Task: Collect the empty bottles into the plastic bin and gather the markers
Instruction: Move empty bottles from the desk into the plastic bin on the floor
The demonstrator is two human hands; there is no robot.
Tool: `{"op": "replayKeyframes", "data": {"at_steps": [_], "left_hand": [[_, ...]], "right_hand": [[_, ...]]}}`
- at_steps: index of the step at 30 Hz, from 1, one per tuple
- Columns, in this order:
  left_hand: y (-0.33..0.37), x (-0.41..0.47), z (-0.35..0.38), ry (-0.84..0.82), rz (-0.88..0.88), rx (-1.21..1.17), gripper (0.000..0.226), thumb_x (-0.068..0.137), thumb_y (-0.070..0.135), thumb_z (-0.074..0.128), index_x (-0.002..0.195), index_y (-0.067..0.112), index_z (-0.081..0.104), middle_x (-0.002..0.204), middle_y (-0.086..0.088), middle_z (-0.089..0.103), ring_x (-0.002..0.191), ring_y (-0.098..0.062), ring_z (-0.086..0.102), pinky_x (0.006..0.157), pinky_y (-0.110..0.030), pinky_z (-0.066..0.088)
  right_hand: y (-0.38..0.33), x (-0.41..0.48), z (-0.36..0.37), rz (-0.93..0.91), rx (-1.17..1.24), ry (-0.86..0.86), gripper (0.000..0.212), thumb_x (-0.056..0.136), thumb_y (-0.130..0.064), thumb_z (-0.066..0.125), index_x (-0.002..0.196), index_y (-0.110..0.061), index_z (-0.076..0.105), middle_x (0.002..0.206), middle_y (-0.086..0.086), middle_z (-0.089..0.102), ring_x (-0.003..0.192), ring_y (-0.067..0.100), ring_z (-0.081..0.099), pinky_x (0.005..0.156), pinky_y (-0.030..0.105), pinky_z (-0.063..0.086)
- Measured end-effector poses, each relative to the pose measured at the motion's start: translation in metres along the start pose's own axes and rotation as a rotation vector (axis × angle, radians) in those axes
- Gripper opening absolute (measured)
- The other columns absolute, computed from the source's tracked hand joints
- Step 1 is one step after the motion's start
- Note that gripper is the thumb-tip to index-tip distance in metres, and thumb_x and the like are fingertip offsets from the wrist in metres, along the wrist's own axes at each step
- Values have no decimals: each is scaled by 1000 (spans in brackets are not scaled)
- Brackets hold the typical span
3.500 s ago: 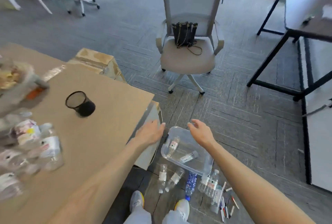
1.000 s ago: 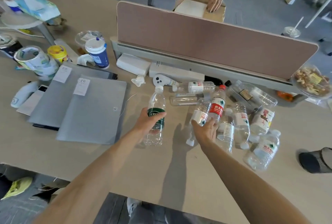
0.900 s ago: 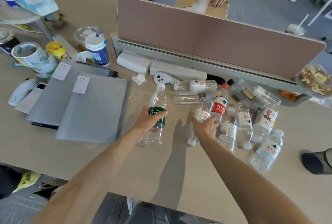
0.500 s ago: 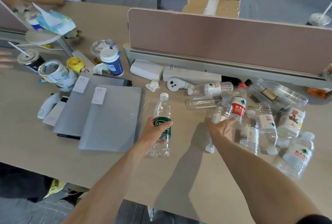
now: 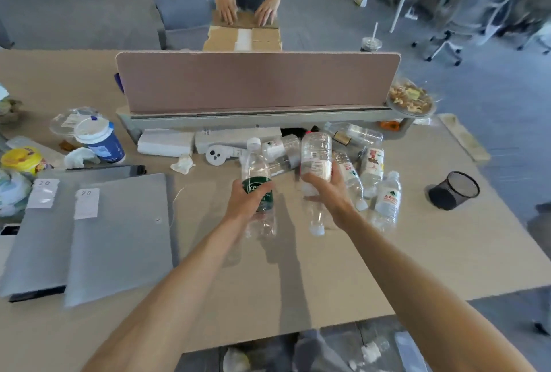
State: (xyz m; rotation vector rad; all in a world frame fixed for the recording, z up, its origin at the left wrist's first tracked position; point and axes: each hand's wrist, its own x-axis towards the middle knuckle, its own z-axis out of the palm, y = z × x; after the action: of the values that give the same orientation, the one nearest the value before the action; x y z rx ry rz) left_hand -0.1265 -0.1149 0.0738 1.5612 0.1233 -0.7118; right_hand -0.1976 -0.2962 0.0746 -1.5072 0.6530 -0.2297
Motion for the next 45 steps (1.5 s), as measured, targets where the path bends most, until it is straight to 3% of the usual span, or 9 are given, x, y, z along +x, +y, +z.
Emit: {"op": "replayKeyframes", "data": {"at_steps": [7, 11, 19, 22, 25, 30, 34, 38, 45], "left_hand": [[-3, -26, 123, -230, 70, 99, 57, 79, 31, 79, 124, 15, 47, 104, -15, 70, 71, -23, 71, 52, -30, 56], [-26, -61, 228, -422, 69, 235, 79, 67, 50, 83, 129, 18, 45, 117, -15, 66, 90, -26, 72, 75, -42, 61], [-112, -147, 413, -738, 32, 457, 60, 80, 29, 79, 126, 9, 45, 114, -20, 63, 81, -26, 68, 56, -29, 55], [-145, -176, 462, -851, -5, 556, 63, 77, 35, 80, 125, 14, 45, 111, -13, 62, 86, -25, 68, 64, -36, 59], [-174, -196, 505, -955, -13, 653, 75, 68, 47, 82, 126, 16, 46, 113, -11, 64, 96, -29, 69, 78, -44, 60], [-210, -211, 562, -1073, -6, 795, 62, 82, 40, 75, 129, 14, 44, 110, -6, 61, 85, -16, 66, 61, -25, 52], [-236, -201, 596, -1157, -7, 890, 75, 79, 48, 74, 137, 15, 39, 116, -7, 60, 94, -20, 65, 67, -28, 54], [-262, -182, 621, -1211, -25, 993, 75, 80, 46, 74, 137, 15, 37, 118, -7, 58, 98, -21, 64, 79, -35, 56], [-297, -159, 651, -1163, -53, 1100, 82, 73, 55, 77, 136, 20, 37, 120, -4, 59, 105, -23, 62, 92, -42, 52]], "right_hand": [[5, -61, -116, 9, 99, 227, 64, 77, -22, 74, 133, -19, 44, 116, 6, 63, 99, 21, 67, 68, 43, 61], [30, -113, -212, 95, 196, 339, 60, 83, -22, 71, 136, -14, 43, 110, -5, 56, 98, 12, 62, 76, 46, 60], [104, -241, -394, 161, 366, 815, 53, 81, -17, 71, 127, -12, 45, 112, 11, 60, 91, 19, 63, 58, 35, 58], [139, -284, -431, 242, 414, 923, 52, 79, -23, 74, 123, -17, 46, 112, 9, 63, 97, 25, 66, 73, 49, 61], [166, -322, -454, 298, 494, 1061, 51, 77, -27, 74, 121, -19, 50, 110, 8, 64, 95, 25, 66, 71, 44, 60], [211, -360, -474, 421, 672, 1186, 64, 62, -41, 80, 119, -21, 56, 114, 8, 65, 102, 28, 66, 82, 53, 58], [229, -378, -475, 551, 748, 1247, 39, 76, -34, 77, 106, -14, 60, 104, 12, 68, 94, 30, 68, 88, 57, 54], [254, -384, -479, 697, 807, 1335, 72, 66, -45, 81, 119, -5, 53, 109, 15, 65, 93, 33, 69, 72, 56, 59], [288, -356, -521, 785, 785, 1288, 75, 73, -51, 75, 128, -6, 51, 111, 7, 60, 93, 25, 64, 83, 48, 57]]}}
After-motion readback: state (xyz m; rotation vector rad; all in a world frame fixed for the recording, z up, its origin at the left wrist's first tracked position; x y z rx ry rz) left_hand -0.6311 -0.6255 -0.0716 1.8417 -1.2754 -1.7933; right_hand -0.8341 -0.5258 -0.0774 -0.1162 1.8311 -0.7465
